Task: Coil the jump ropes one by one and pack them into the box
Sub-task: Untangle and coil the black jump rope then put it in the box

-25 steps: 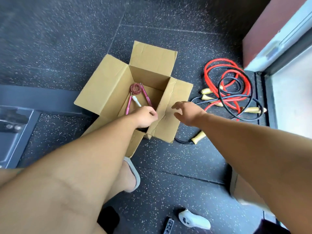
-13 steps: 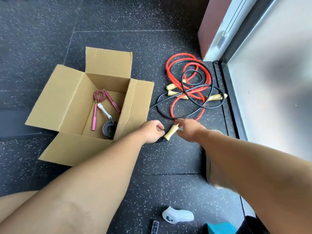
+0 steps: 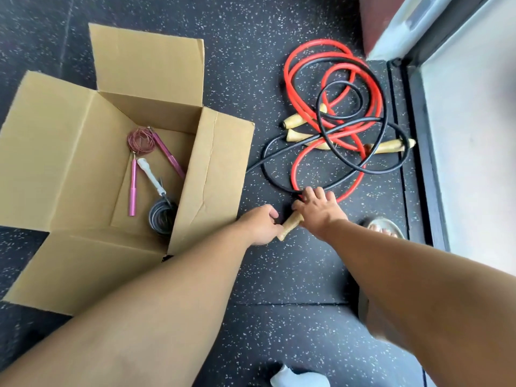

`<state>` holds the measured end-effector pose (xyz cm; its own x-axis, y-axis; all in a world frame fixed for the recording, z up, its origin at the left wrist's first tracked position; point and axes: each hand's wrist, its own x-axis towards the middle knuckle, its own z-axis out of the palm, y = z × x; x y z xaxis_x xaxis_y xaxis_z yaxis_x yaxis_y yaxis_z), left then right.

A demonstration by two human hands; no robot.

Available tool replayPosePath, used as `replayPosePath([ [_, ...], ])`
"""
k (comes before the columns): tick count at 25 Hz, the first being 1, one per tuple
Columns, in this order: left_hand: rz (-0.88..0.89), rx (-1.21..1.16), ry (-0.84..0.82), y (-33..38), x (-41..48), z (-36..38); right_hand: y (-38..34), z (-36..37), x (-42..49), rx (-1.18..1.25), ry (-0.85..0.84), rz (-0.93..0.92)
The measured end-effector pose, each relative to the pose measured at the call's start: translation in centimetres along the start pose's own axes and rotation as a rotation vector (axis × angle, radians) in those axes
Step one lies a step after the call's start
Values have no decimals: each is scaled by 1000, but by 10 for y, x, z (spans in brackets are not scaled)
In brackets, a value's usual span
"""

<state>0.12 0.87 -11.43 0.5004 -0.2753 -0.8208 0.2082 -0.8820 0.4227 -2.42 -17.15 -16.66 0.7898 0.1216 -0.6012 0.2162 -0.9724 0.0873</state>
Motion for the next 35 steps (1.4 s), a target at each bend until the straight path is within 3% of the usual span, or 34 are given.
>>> replayPosePath([
  [2, 5, -31, -8, 6, 2, -7, 3, 2, -7, 131, -8, -53],
  [5, 36, 70, 26, 14, -7, -10, 12, -21, -28, 576, -41, -24],
  [9, 141, 167, 161, 32, -40, -9, 21, -84, -62, 871, 223, 75],
  [13, 307, -210, 251, 78, -92, -30, 16, -143, -106, 1561, 483, 148],
  [16, 422, -564, 218, 111, -150, -55, 12, -182, -136, 2010, 431, 167],
  [18, 484, -727, 230, 125, -202, -74, 7, -203, -162, 2141, 350, 94],
  [21, 602, -968, 218, 128, -272, -100, -17, -232, -205, 1940, 166, -112],
  [24, 676, -1081, 208, 123, -319, -121, -39, -255, -239, 1705, 174, -265],
  [26, 689, -1119, 262, 118, -338, -133, -47, -274, -261, 1494, 357, -299],
  [28, 616, -1089, 328, 111, -351, -144, -43, -293, -277, 1218, 662, -270],
  [30, 421, -887, 328, 102, -361, -151, -34, -315, -292, 938, 883, -207],
  [32, 241, -594, 326, 94, -366, -151, -26, -333, -305, 810, 958, -172],
  [34, 185, -254, 564, 92, -361, -151, -20, -345, -310, 744, 932, -128],
  [35, 250, -120, 718, 93, -354, -153, -17, -349, -310, 706, 906, -127],
])
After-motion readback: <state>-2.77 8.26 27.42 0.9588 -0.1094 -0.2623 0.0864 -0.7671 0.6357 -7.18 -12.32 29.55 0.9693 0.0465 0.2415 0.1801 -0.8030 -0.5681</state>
